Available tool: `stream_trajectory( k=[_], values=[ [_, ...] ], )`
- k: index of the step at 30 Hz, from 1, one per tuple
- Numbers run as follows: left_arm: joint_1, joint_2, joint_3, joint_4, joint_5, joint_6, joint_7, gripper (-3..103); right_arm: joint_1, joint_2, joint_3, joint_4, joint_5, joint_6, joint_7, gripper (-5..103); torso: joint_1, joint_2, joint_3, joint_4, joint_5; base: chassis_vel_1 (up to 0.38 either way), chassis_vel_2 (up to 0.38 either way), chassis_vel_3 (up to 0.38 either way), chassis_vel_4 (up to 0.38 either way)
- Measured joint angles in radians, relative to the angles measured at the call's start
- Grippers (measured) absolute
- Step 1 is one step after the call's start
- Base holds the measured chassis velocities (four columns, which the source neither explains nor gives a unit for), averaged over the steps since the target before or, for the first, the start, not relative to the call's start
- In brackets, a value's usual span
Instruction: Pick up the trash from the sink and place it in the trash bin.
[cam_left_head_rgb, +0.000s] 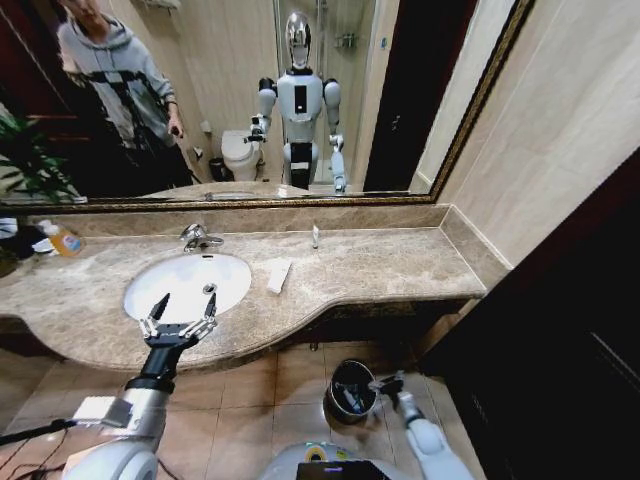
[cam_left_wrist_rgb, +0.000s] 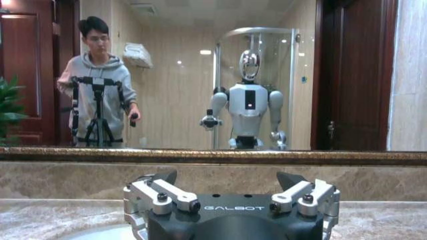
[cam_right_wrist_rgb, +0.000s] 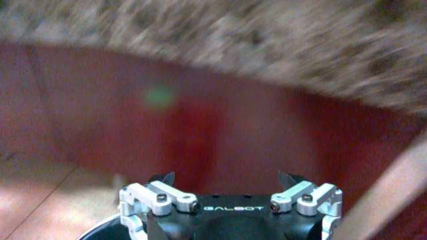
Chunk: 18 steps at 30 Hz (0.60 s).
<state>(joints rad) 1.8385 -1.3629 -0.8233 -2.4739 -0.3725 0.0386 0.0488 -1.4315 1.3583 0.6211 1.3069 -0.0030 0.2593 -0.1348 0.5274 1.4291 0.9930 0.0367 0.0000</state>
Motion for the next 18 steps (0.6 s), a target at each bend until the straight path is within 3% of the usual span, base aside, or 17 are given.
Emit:
stream_trajectory(
  k=[7,12,18],
  values=[
    [0.000,0.000,0.000,0.000,0.000,0.000,0.000,100,-0.104,-0.009,0.123,0.218,0.048,0.056,0.021,100,0.000,0.000,0.000,0.0003,0.0000,0.000,0.000,0.000,0.000],
    [0.000,0.000,0.000,0.000,0.000,0.000,0.000,100,-0.194,0.014,0.263,0.439,0.115,0.032,-0.036,100,0.000,0.000,0.000,-0.0001,-0.0003,0.000,0.000,0.000,0.000],
    [0.000,0.000,0.000,0.000,0.000,0.000,0.000,100,-0.203,0.030,0.288,0.666,0.160,-0.030,-0.058,100,0.000,0.000,0.000,0.0002,0.0000,0.000,0.000,0.000,0.000]
  ],
)
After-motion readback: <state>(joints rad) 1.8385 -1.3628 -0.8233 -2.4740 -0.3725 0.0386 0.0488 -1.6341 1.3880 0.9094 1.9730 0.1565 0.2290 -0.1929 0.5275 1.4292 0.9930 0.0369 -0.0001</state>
